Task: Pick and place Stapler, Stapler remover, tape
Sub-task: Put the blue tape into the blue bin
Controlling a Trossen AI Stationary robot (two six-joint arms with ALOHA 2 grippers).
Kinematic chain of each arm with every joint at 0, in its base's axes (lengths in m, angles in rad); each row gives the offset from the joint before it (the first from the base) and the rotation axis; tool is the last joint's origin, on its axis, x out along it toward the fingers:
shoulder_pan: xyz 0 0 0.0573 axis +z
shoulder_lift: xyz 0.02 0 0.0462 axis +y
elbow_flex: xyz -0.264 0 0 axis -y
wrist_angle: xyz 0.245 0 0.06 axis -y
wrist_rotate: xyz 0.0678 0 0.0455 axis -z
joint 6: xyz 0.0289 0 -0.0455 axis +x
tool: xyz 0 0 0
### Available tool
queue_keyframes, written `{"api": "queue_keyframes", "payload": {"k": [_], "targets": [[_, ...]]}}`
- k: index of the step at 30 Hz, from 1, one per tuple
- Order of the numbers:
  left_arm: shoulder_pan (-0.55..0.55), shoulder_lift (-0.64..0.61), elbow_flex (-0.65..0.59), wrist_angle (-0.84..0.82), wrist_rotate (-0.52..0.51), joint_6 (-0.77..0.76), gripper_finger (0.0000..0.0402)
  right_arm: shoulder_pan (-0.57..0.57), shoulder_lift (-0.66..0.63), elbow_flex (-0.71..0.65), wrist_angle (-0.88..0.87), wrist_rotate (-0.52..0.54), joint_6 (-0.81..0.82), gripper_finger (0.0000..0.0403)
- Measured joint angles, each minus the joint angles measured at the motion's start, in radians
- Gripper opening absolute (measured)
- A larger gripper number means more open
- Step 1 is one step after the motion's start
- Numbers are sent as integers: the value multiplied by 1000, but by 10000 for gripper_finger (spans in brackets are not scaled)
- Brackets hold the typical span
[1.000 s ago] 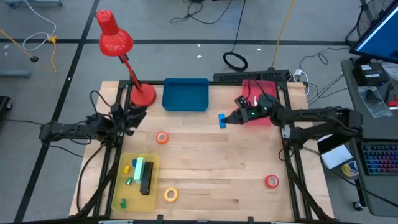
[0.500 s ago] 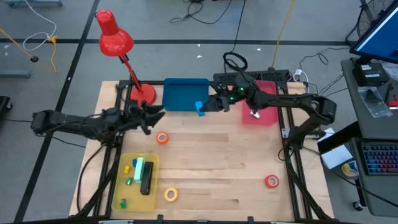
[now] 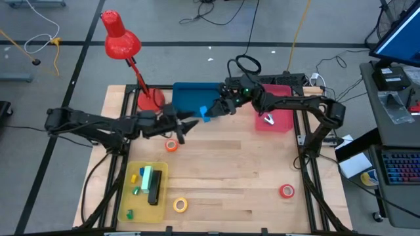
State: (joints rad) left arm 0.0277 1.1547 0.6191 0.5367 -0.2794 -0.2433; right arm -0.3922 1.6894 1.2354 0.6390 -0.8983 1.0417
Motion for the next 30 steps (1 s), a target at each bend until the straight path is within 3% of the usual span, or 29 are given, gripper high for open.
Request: {"api": "queue_keyframes", "payload": {"k": [8,20,23,27,30], "targets": [[-11,131,127,-43,-8,97,216,-22,0,0,-10,32,43,34],[-4,176,168,-41,3,85,207,-20,0,0,-71,77,-35,34],[8,175,167,-47,48,59,161,-19,0,0,-79,82,-54,34],[35,174,167,-104,127,0,44,-21,1,-2,-96,88,-71,67],[47,161,168,-175,158,-17,37,-21,2,-2,-104,82,-95,111]]}}
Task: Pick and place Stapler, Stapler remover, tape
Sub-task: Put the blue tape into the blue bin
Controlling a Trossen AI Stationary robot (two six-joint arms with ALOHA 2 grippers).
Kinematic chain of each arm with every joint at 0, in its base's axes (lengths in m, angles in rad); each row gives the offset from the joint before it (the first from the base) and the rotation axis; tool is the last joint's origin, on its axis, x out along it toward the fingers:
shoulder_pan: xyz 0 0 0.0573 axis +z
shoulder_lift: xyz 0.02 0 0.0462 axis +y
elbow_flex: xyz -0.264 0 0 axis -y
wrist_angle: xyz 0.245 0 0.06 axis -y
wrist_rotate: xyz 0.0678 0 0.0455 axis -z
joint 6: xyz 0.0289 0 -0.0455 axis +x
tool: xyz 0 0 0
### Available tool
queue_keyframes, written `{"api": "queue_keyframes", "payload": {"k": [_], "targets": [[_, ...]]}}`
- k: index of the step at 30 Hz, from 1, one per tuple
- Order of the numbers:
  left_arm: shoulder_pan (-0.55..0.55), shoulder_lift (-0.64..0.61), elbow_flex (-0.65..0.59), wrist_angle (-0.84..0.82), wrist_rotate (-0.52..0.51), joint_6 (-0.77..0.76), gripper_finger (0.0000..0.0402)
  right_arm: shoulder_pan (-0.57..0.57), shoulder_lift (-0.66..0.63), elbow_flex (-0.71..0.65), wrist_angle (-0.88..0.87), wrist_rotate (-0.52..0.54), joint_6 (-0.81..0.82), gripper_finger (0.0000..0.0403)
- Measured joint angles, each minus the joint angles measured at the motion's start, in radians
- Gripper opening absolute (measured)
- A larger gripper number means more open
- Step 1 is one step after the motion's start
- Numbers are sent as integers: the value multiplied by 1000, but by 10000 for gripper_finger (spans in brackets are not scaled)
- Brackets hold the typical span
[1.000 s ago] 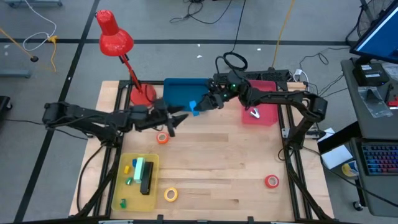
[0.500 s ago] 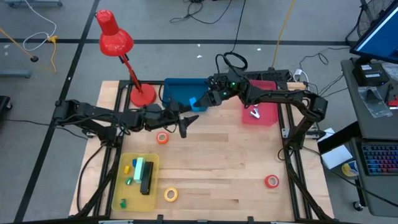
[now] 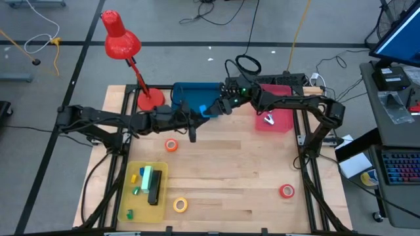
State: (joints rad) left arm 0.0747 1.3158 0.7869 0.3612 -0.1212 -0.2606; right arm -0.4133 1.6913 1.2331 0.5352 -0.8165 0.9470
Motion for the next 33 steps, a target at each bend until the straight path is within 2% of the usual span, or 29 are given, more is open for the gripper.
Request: {"api": "queue_keyframes", "payload": {"k": [5,9,13,17,21,25,33], "targets": [[14,-46,2,-220,14,-40,37,-10,4,-1,-34,-59,-18,161],[42,-64,-12,-440,-35,-72,37,-23,-8,3,-16,-76,-32,180],[94,-79,1,-498,-78,-118,37,-27,-2,1,33,-77,-32,185],[162,-66,-3,-547,-78,-117,37,-31,-33,4,83,-79,-89,176],[245,-54,70,-601,-81,-81,37,-36,-76,-28,62,-74,-181,163],[324,20,183,-699,-49,-12,37,-52,-146,-89,71,-73,-233,148],[448,271,461,-988,-8,72,37,-80,-321,-301,82,51,-338,135]]}}
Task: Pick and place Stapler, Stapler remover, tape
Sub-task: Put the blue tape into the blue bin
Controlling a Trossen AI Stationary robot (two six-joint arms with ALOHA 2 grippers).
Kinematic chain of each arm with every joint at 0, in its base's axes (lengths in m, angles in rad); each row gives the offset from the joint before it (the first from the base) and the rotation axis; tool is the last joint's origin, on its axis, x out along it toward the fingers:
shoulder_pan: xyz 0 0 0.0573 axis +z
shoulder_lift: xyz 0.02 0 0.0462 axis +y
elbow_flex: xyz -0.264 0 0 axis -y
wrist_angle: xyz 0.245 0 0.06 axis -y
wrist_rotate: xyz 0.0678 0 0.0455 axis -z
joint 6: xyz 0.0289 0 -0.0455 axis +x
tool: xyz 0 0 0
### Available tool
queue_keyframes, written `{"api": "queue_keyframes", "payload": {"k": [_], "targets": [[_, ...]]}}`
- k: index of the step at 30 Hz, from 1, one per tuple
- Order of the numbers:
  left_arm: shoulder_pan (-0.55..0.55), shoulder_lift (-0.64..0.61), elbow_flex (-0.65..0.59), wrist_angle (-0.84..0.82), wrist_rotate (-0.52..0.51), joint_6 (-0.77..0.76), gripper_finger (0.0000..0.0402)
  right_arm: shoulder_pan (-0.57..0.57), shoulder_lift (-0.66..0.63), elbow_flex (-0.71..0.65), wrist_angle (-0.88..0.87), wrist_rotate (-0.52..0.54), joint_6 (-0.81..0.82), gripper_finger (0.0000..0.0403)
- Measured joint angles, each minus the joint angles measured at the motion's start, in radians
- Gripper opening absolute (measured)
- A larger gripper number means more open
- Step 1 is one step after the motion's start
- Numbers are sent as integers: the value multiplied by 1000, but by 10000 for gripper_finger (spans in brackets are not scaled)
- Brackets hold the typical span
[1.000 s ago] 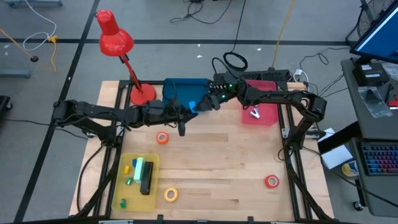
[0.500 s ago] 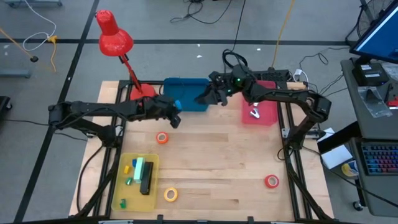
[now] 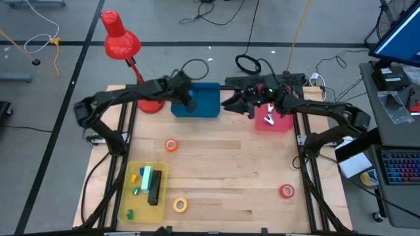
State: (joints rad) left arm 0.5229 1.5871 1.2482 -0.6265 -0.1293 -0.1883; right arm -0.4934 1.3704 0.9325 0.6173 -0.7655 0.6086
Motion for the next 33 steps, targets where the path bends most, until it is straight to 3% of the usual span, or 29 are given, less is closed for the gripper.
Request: {"api": "queue_keyframes", "payload": {"k": [7,12,20,27,33], "targets": [[79,204,201,-170,50,49,37,-1,-170,-186,77,101,-60,135],[123,304,271,-258,79,50,37,-1,-280,-286,89,163,-113,135],[148,377,283,-323,89,48,37,-1,-410,-391,91,172,-188,137],[165,425,283,-328,108,49,37,-1,-499,-492,91,272,-210,138],[193,454,283,-327,119,52,37,-17,-587,-571,90,297,-209,138]]}}
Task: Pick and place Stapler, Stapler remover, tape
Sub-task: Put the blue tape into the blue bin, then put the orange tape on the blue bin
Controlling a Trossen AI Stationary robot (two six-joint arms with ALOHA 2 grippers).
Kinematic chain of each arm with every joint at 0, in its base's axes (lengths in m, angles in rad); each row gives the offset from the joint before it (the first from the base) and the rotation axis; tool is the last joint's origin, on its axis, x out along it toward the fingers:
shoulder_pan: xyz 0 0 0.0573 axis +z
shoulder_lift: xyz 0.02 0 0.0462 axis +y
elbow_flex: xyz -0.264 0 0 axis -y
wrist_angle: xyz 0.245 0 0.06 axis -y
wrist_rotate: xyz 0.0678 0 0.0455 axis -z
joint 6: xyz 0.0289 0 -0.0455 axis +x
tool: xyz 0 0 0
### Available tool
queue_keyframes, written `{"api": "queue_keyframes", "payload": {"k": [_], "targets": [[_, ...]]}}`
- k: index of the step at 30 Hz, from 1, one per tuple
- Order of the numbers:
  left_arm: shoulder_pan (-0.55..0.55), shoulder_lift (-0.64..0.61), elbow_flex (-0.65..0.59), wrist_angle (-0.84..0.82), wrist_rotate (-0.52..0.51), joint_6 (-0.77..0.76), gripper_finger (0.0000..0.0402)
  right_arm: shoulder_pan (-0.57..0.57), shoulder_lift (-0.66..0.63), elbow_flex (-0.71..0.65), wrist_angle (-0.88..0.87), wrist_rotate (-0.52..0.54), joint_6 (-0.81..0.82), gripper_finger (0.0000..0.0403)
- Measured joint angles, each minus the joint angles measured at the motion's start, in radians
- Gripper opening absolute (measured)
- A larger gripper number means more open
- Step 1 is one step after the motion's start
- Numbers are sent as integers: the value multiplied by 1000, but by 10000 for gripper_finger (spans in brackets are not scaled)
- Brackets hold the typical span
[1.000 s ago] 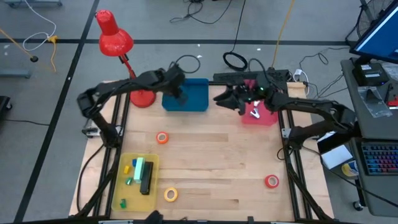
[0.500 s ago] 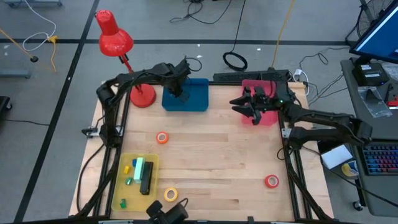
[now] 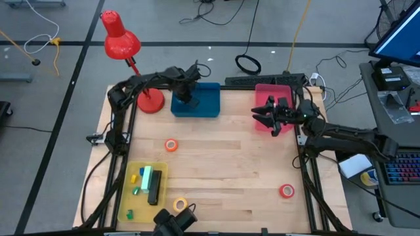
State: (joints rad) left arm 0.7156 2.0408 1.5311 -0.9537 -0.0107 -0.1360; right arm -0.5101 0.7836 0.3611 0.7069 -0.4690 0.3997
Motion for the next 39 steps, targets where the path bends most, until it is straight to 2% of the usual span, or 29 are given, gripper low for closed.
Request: {"api": "queue_keyframes", "payload": {"k": [12,24,27,32,36,39], "targets": [[28,2,0,34,25,54,39,-76,-112,-74,1,1,60,137],[16,2,15,74,11,73,197,-76,-114,-74,-6,-3,60,136],[16,2,80,7,11,72,218,-76,-114,-74,-17,-3,59,135],[-19,2,270,-235,10,71,230,-76,-114,-74,-33,-5,58,137],[-113,-12,397,-460,14,50,231,-76,-121,-74,-31,-7,53,135],[-210,-42,417,-558,14,3,232,-76,-125,-74,-31,-24,37,135]]}}
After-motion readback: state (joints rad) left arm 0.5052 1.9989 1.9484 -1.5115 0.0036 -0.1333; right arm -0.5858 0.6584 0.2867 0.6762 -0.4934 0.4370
